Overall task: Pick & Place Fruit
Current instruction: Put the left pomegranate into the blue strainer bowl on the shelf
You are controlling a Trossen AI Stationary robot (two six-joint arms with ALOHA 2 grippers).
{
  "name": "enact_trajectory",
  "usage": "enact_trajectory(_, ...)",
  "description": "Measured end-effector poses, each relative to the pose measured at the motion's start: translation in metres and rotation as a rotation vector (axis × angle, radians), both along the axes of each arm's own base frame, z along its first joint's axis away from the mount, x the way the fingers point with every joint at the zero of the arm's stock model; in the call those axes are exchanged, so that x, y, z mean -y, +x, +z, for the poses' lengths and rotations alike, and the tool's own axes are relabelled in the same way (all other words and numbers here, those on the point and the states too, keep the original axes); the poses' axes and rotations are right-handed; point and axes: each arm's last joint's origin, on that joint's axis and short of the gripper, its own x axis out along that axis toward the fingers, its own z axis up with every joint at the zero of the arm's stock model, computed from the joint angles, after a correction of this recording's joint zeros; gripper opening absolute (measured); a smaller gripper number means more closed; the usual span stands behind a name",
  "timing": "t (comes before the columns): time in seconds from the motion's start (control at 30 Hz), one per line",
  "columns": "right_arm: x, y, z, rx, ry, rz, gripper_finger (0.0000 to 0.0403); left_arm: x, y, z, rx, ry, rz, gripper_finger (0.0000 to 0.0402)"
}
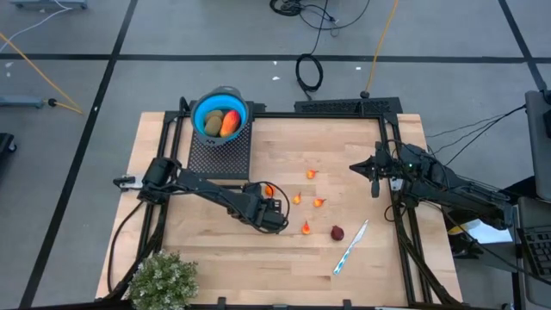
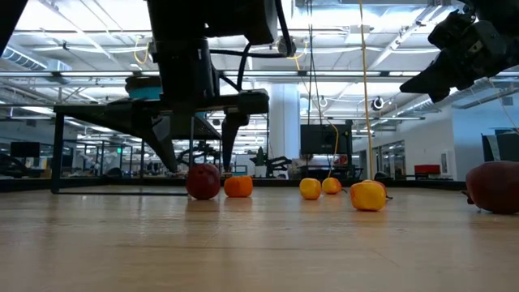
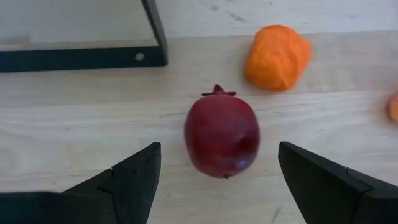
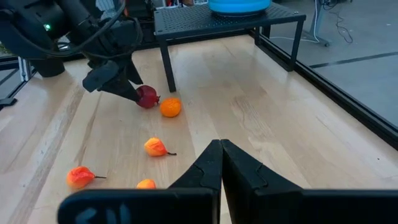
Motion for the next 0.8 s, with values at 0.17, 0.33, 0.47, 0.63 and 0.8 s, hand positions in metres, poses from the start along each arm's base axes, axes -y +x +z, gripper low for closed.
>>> enact_trajectory(0.17,0.0,0.0,-0.0001,0.0,0.0,0.0,0.0,-0.0011,-0.002,-0.0026,-0.014,0.002,0.001,0.0324)
enact_trajectory(0.33,0.0001,0.0,-0.0001,0.0,0.0,-0.001,0.0,-0.002,-0.0017,-0.0024,-0.015,0.015,-0.01,0.0324)
enact_trajectory(0.47,0.0,0.0,0.0,0.0,0.0,0.0,0.0,-0.0012,0.0011,-0.0025,0.007,0.009,-0.028,0.0324)
enact_trajectory(0.63,0.0,0.0,-0.0001,0.0,0.0,0.0,0.0,-0.0022,0.0034,-0.0024,0.021,0.017,-0.043,0.0323)
enact_trajectory(0.8,0.0,0.0,0.0,0.002,0.01,-0.003,0.0,-0.0062,0.0042,-0.0026,0.011,0.004,-0.047,0.0323)
